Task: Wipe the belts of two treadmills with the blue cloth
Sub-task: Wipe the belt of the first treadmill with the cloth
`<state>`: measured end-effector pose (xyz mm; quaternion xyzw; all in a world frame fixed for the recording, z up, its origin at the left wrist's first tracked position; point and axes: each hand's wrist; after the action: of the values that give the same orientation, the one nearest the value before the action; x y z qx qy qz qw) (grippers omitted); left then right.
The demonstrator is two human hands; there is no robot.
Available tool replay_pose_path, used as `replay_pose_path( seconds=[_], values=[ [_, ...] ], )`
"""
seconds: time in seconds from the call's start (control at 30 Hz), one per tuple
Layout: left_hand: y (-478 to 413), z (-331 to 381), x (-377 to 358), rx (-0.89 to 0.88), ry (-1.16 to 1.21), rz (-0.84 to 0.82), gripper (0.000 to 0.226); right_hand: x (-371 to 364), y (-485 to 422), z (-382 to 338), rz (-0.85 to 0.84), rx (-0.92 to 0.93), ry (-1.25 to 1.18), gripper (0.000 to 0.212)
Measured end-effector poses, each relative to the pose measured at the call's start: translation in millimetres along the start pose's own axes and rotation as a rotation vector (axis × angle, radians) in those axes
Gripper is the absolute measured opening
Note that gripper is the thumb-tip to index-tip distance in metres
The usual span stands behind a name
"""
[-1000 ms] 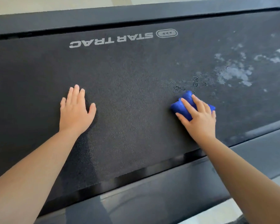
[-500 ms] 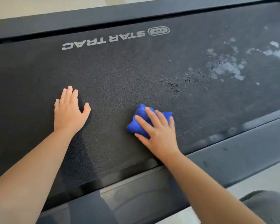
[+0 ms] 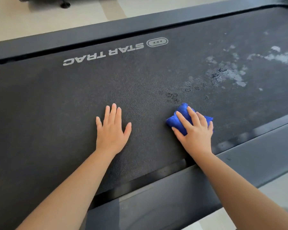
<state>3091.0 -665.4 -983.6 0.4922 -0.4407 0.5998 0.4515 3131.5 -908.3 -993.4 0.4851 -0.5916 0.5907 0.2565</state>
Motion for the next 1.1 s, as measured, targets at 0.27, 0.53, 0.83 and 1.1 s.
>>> replay_pose_path(
  seconds=[0.27,0.53,0.83,1.1],
  values=[
    [1,-3,-1,0.028,0.035,0.025,0.064,-14,-5,-63,-0.037,0.099,-0.027,0.049],
    [0,-4,-3,0.025,0.036,0.033,0.064,-22,-56,8,-0.071,0.176,-0.066,0.052],
    [-1,-3,-5,0.027,0.006,0.038,0.072,-39,-80,-7,-0.092,-0.086,-0.044,0.048],
    [-1,-2,-6,0.023,0.021,0.096,0.063,-45,-65,-71,-0.097,0.356,-0.212,0.049]
  ],
)
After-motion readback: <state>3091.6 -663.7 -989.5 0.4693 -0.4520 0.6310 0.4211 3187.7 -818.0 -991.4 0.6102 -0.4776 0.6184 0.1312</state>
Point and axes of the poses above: each hand's wrist, its own y-axis away from the middle knuckle, its own x-axis out of the back of the hand, z = x × y, and after that the axes turned 10 degrees about z, right-handed
